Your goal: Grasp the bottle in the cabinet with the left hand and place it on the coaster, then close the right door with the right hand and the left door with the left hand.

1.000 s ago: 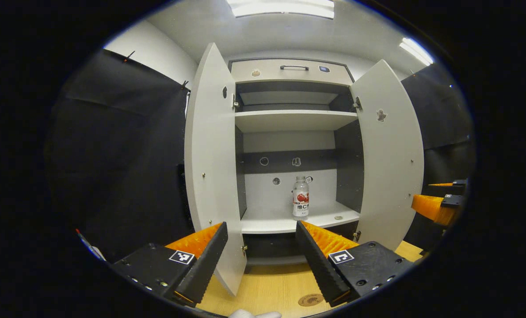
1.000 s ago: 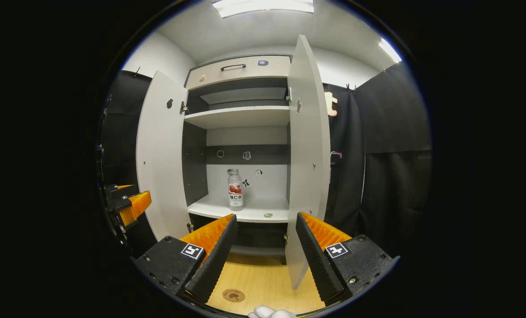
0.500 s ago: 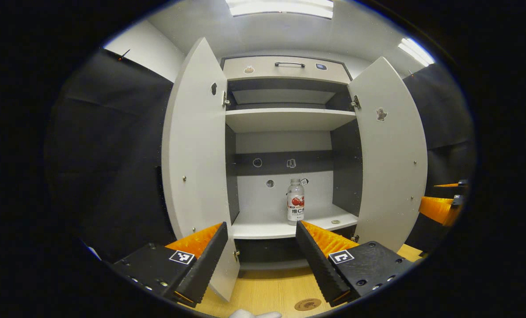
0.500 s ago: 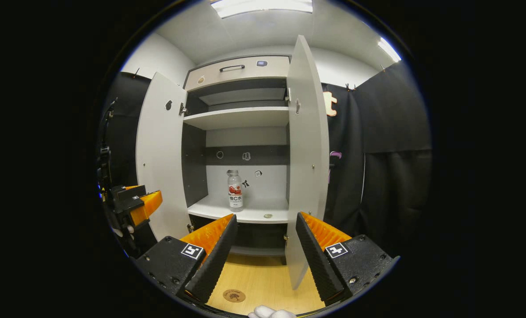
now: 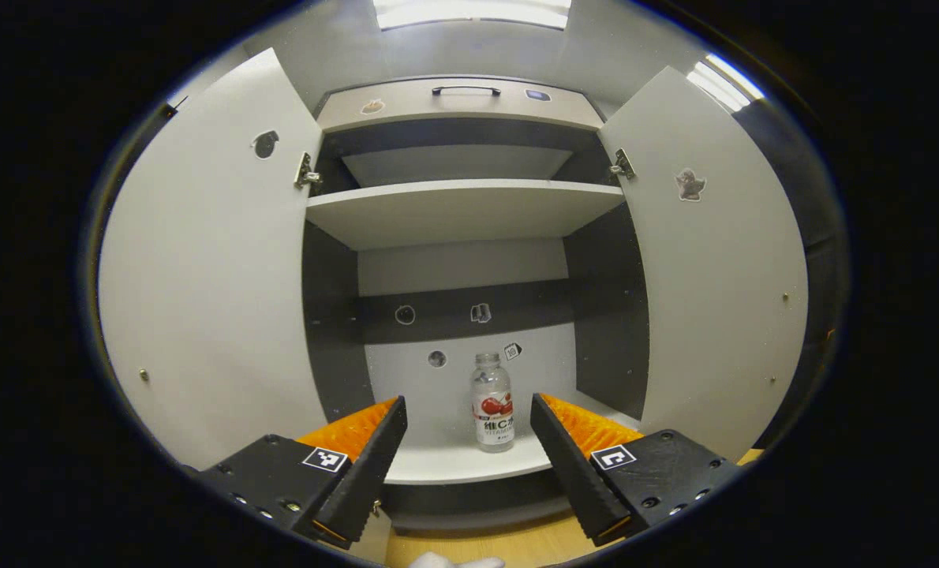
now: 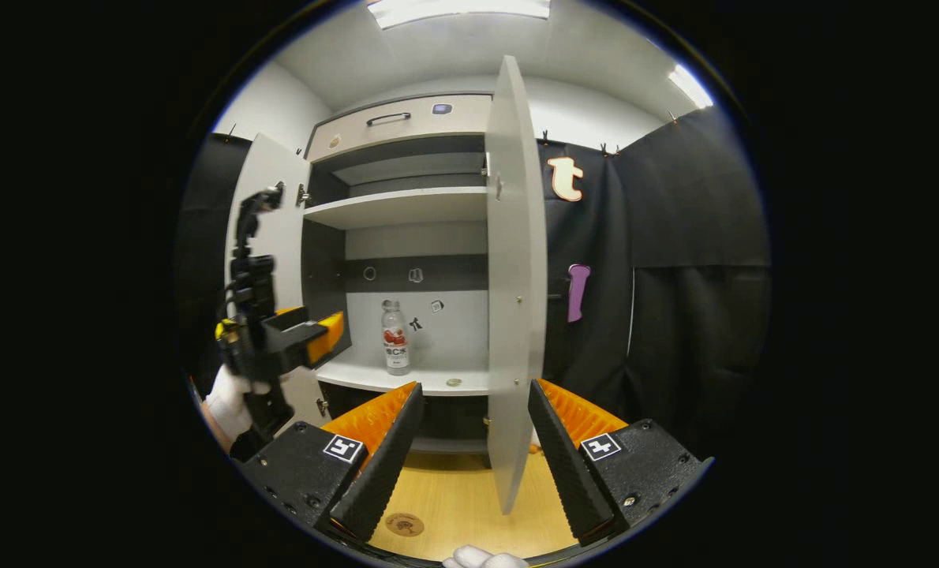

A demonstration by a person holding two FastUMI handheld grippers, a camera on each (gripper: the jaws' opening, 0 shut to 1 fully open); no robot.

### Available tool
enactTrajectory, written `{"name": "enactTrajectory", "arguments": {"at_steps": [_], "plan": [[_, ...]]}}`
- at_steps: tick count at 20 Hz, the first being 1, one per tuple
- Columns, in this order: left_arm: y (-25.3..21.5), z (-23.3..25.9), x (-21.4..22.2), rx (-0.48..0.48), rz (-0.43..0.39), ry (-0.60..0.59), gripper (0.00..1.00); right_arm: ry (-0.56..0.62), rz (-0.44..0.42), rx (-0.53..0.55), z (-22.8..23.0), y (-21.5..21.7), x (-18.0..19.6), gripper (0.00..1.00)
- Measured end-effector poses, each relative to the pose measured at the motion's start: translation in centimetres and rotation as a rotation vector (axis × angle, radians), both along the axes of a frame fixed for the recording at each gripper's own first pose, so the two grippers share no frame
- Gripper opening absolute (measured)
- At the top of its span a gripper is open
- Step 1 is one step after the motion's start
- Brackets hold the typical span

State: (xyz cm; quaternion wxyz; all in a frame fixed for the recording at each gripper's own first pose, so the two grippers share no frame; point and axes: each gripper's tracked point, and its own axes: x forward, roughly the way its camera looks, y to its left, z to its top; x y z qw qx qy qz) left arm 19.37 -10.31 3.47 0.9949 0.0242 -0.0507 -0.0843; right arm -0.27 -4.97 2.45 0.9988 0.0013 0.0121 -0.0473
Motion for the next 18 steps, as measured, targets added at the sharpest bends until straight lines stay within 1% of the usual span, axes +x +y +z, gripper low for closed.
{"name": "enactTrajectory", "arguments": {"at_steps": [5,10,12,14,16,17,18], "plan": [[-2.4,-0.5,7.9,-0.017,0.003,0.000,0.95,0.010,-0.064,-0.011,0.4,-2.8,0.0,0.82],[-2.9,-3.6,14.9,-0.039,0.049,0.055,0.96,0.043,-0.108,-0.030,-0.1,-5.0,0.3,0.82],[-3.4,-5.0,16.7,-0.055,0.049,0.080,0.96,0.046,-0.118,-0.032,-0.1,-5.5,0.6,0.82],[-2.9,-5.9,17.9,-0.033,0.084,0.082,0.96,0.063,-0.113,-0.034,-0.5,-5.7,0.8,0.82],[-3.1,-6.2,19.2,-0.037,0.091,0.073,0.96,0.072,-0.106,-0.043,-0.7,-5.7,1.0,0.82],[-3.1,-7.0,19.3,-0.036,0.099,0.115,0.95,0.077,-0.102,-0.048,-0.9,-5.7,1.0,0.82],[-3.3,-7.1,19.5,-0.045,0.094,0.117,0.96,0.078,-0.099,-0.050,-1.0,-5.8,1.0,0.82]]}}
